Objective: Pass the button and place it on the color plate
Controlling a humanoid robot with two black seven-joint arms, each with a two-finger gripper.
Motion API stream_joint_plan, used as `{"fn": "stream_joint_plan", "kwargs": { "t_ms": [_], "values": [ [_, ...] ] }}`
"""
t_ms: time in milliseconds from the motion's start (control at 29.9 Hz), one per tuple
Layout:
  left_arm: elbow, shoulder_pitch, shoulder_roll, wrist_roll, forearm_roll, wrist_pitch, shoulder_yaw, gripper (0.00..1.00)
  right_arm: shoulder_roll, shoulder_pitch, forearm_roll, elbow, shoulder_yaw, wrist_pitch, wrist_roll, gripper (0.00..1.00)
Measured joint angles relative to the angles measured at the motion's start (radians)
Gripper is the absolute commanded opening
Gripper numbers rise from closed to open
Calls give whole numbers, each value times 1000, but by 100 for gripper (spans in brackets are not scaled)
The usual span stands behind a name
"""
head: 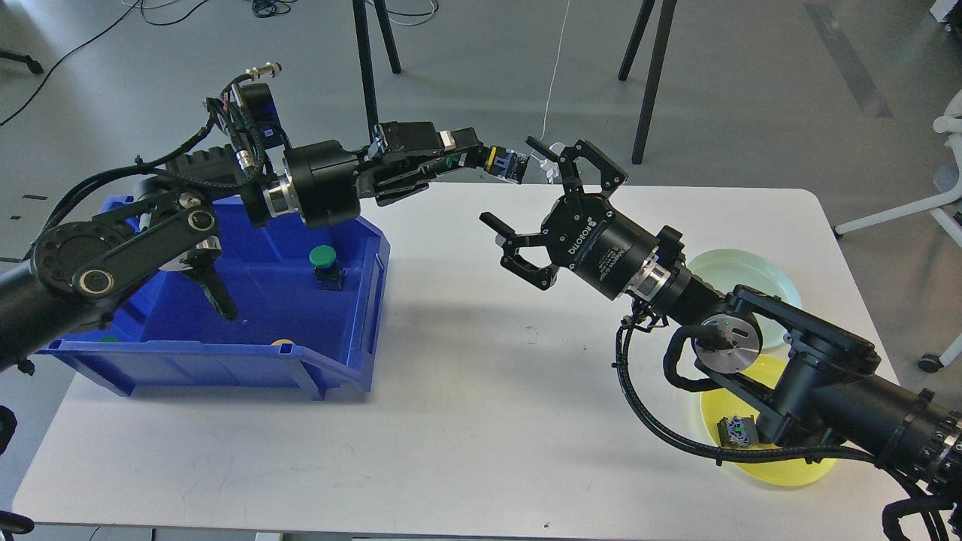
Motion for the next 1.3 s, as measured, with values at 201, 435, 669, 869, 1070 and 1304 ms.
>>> {"fn": "stream_joint_plan", "kwargs": {
  "t_ms": [201,435,669,869,1070,1304],
  "values": [
    [0,0,0,0,0,0,0,18,6,2,0,-1,0,0,1,73],
    [2,0,2,0,0,0,0,18,6,9,-3,1,-2,0,2,40],
    [3,1,2,0,-2,0,0,18,13,12,-6,0,-2,0,7,14],
    [3,3,2,0,-6,0,-1,20,17,12,-2,-2,-2,0,9,9],
    [3,4,1,0,-8,0,-2,44,18,8,-1,-2,0,0,9,6],
    [2,30,-2,0,-11,0,-40,64,17,6,-1,-2,0,0,6,4]
  ]
}}
